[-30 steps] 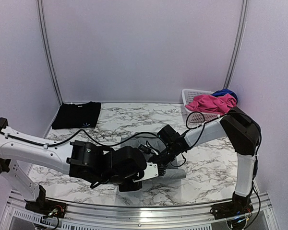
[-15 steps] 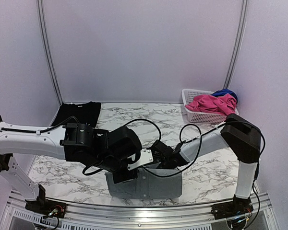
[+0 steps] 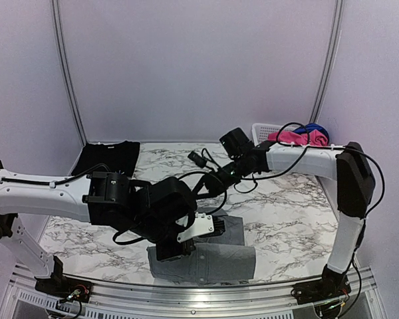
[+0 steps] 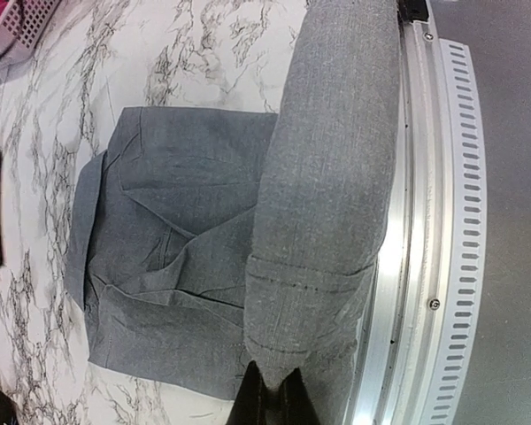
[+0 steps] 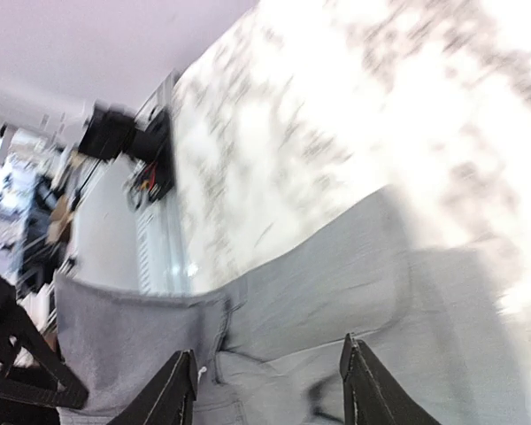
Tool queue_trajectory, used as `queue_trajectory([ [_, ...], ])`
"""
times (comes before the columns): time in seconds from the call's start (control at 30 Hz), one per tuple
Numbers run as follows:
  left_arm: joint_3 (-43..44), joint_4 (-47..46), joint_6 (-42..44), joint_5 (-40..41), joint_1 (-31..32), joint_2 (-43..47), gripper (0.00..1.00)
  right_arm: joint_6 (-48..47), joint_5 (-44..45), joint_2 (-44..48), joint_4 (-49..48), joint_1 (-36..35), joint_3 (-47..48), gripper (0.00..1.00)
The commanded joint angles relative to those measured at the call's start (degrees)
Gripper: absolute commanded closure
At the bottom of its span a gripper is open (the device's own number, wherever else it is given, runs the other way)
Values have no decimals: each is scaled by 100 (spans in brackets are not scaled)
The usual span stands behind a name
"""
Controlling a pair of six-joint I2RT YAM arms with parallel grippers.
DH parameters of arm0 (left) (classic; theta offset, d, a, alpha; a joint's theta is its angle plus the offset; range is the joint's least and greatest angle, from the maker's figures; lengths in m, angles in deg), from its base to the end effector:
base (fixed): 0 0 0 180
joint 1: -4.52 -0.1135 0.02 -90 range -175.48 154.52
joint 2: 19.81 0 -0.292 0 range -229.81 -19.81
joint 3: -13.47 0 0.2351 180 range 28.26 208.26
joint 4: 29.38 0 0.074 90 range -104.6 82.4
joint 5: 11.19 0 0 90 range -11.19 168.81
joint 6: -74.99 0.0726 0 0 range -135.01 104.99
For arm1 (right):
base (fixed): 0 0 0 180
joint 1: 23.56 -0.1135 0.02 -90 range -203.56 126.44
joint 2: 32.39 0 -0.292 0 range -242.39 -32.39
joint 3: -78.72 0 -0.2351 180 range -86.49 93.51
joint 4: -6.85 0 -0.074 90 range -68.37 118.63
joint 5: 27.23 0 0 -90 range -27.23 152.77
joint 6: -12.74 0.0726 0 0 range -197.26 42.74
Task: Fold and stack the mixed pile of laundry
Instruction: Fold the 2/3-rectangle-folded shirt at the center of the board.
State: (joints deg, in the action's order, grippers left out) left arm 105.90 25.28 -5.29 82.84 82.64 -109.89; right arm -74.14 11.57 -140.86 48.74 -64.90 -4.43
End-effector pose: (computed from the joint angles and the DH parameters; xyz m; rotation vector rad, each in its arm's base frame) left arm 0.0760 -0.3364 0.2993 1.7322 1.8425 -0.4115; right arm 0.2733 0.3158 0.2470 -1.2025 2.2534 1.4336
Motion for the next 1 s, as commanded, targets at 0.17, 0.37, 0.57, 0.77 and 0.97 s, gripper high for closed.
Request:
queue_trajectory([
  [0.17, 375, -30, 287, -152, -650, -307, 100, -199, 548, -1207, 394, 621, 731, 59],
  [0.37, 768, -33, 727, -231, -1098, -719, 100, -282, -44, -1925, 343, 569, 748, 70],
  [0.57, 1139, -79, 1171, -377, -1652, -1284, 100, -592, -336, -2086, 467, 536, 588, 73],
  [0.77, 1286, -294, 1392, -568, -2098, -1825, 100, -525, -571, -1939, 285, 528, 288, 74],
  [0.97, 1341, -730, 1490, -585, -2294, -2155, 100, -478, -776, -1948, 201, 527, 280, 74],
])
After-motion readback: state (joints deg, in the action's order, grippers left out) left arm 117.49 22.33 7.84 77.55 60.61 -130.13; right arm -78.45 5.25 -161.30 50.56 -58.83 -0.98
